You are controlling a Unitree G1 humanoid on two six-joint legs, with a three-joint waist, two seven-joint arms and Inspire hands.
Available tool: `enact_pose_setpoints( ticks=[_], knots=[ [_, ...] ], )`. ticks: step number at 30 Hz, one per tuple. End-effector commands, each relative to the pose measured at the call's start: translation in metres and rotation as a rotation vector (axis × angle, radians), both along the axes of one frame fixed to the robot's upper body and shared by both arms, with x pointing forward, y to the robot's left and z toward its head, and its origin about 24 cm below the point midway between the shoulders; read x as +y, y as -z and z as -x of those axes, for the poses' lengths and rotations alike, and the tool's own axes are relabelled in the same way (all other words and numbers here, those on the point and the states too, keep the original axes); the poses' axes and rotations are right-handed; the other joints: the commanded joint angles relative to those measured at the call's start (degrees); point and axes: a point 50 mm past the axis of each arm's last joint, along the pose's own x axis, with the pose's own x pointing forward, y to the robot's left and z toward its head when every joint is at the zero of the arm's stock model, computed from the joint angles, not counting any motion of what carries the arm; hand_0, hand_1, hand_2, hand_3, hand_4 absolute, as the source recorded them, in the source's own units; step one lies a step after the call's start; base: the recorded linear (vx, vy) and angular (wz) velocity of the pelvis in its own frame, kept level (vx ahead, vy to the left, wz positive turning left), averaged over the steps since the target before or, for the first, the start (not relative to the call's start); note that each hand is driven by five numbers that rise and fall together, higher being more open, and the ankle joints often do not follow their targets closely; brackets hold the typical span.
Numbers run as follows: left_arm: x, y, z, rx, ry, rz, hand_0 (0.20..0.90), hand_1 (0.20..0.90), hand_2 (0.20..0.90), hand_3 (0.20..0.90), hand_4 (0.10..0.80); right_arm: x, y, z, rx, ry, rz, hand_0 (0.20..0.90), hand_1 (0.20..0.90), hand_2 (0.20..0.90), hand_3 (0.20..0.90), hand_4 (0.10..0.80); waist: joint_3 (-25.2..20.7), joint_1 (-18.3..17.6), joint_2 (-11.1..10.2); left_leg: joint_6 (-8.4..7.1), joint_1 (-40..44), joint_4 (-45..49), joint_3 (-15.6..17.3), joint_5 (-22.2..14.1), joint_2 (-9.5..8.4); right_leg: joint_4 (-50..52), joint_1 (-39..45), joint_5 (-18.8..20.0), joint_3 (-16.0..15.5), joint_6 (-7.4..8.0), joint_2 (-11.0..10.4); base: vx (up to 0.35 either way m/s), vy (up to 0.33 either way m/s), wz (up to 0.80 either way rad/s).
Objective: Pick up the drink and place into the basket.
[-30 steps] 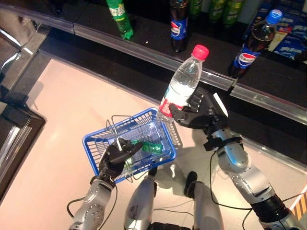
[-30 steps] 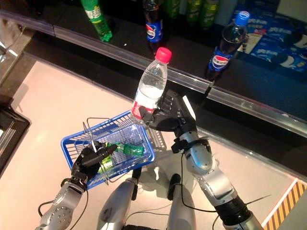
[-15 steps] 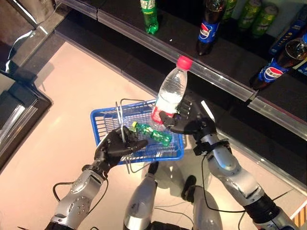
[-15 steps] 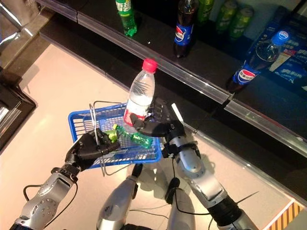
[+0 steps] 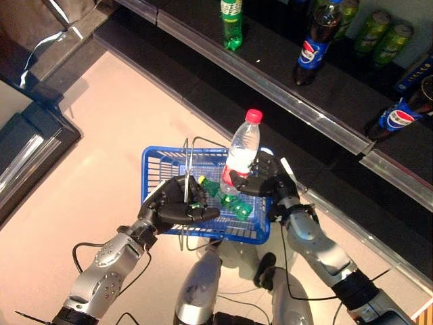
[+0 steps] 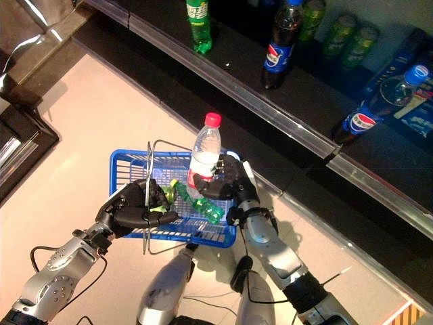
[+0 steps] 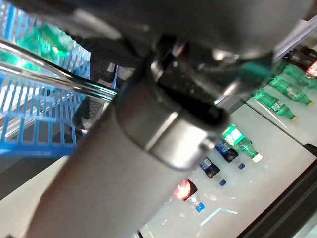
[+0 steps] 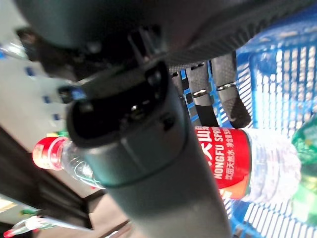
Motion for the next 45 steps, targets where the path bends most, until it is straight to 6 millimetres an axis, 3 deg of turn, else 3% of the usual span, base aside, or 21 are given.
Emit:
enact_pose_setpoints(
  ticks=[1, 9, 18, 20, 24, 27, 37, 42, 45],
  knots=[
    [-0.032, -0.144, 0.026, -0.789, 0.343, 0.185, 0.3, 0.3, 0.3, 0.2, 0.1, 0.038, -0.043, -0.004, -0.234, -0.112, -0.08, 0.3, 0.3, 0.3, 0.2, 0.1, -10.0, 0.4, -0.6, 3.79, -2.1, 4.9, 0.9, 0.2, -2.61, -8.9, 6.5, 6.7, 0.1, -0.25, -0.9, -0.004, -0.01, 0.17],
    [-0.051, -0.156, 0.031, -0.832, 0.515, 0.207, 0.3, 0.3, 0.3, 0.2, 0.1, 0.054, -0.007, -0.006, -0.124, -0.108, 0.031, 0.3, 0.3, 0.3, 0.2, 0.1, -9.8, 1.7, -0.5, 3.64, -3.0, 5.0, -0.5, 0.2, -3.16, -9.5, 6.6, 6.9, -1.0, 0.01, -1.0, -0.014, -0.005, 0.09],
    [-0.061, -0.165, 0.028, -0.87, 0.556, 0.161, 0.3, 0.3, 0.3, 0.2, 0.1, 0.07, 0.015, -0.007, -0.07, -0.132, 0.154, 0.3, 0.3, 0.3, 0.2, 0.1, -9.3, 2.7, -0.4, 3.66, -3.8, 5.2, -1.4, 0.2, -3.62, -9.7, 6.3, 7.2, -1.4, 0.22, -1.1, -0.007, -0.014, 0.06],
    [-0.062, -0.168, 0.026, -0.878, 0.561, 0.156, 0.3, 0.3, 0.3, 0.2, 0.1, 0.073, 0.026, -0.009, -0.053, -0.127, 0.25, 0.3, 0.3, 0.3, 0.2, 0.1, -9.1, 3.5, -0.3, 3.71, -4.2, 5.3, -2.0, 0.3, -4.02, -9.8, 6.3, 7.4, -1.8, 0.4, -1.4, -0.003, -0.012, 0.05],
    [-0.067, -0.17, 0.026, -0.881, 0.564, 0.16, 0.3, 0.3, 0.3, 0.2, 0.1, 0.079, 0.03, -0.012, -0.08, -0.115, 0.34, 0.3, 0.3, 0.3, 0.2, 0.1, -8.7, 4.2, -0.2, 3.95, -4.6, 5.5, -2.5, 0.3, -4.53, -9.6, 6.2, 7.5, -2.3, 0.55, -1.7, 0.0, 0.0, 0.0],
    [-0.074, -0.169, 0.028, -0.89, 0.569, 0.165, 0.3, 0.3, 0.3, 0.2, 0.1, 0.087, 0.022, -0.013, -0.201, -0.101, 0.391, 0.3, 0.3, 0.3, 0.2, 0.1, -8.3, 4.9, 0.0, 4.14, -5.0, 5.4, -3.0, 0.4, -4.88, -9.7, 6.2, 7.7, -2.8, 0.84, -1.9, -0.008, -0.007, 0.11],
    [-0.074, -0.173, 0.03, -0.927, 0.562, 0.177, 0.3, 0.3, 0.3, 0.2, 0.1, 0.078, 0.039, -0.01, -0.261, -0.088, 0.583, 0.3, 0.3, 0.3, 0.2, 0.1, -7.2, 4.9, 0.7, 4.49, -5.9, 5.0, -3.2, 0.6, -5.2, -9.5, 4.9, 8.3, -3.4, 1.54, -2.6, -0.004, 0.002, 0.06],
    [-0.074, -0.175, 0.031, -0.934, 0.561, 0.191, 0.3, 0.3, 0.3, 0.2, 0.1, 0.08, 0.025, -0.014, -0.441, -0.053, 0.653, 0.3, 0.3, 0.3, 0.2, 0.1, -6.7, 5.1, 1.2, 4.55, -6.0, 4.6, -3.3, 1.0, -5.29, -9.4, 4.7, 8.5, -3.6, 1.66, -2.7, -0.003, 0.005, 0.03],
    [-0.073, -0.172, 0.032, -0.937, 0.553, 0.203, 0.3, 0.3, 0.3, 0.2, 0.1, 0.072, 0.02, -0.014, -0.523, -0.011, 0.669, 0.3, 0.3, 0.3, 0.2, 0.1, -6.6, 4.9, 1.7, 4.66, -6.1, 4.0, -3.2, 1.3, -5.35, -9.4, 4.2, 8.7, -3.8, 1.93, -2.9, -0.008, 0.029, 0.04]
  ],
)
